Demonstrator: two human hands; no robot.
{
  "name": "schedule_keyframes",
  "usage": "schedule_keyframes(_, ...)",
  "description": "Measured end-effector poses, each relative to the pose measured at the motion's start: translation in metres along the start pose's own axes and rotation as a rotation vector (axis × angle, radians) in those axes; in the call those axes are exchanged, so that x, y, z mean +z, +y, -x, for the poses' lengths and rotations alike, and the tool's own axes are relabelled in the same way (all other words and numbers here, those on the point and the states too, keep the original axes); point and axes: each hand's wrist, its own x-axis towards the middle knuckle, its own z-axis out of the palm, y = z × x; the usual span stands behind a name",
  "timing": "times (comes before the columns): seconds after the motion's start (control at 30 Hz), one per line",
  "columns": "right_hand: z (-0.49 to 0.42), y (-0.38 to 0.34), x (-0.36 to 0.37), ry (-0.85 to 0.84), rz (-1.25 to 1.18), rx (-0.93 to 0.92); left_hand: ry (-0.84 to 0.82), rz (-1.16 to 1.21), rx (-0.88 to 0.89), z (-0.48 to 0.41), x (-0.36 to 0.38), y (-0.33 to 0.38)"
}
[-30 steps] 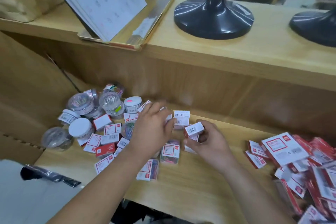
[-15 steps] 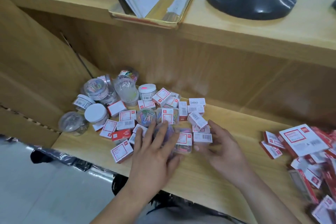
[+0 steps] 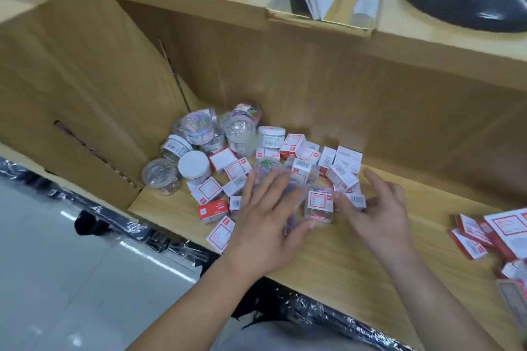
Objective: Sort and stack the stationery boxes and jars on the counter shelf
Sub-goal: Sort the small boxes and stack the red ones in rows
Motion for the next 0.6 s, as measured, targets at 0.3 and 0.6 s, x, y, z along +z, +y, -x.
schedule_keyframes(0.3, -0.011, -0.017, 0.010, 0.082, 0.100, -0.091, 0.108, -0.044, -0.396, 0.082, -0.037, -0.033)
schedule_keyframes(0.6, 0.041, -0.072, -0.001, -0.466, -0.751, 0.429, 0.312, 0.249, -0.387, 0.074, -0.039, -0.016)
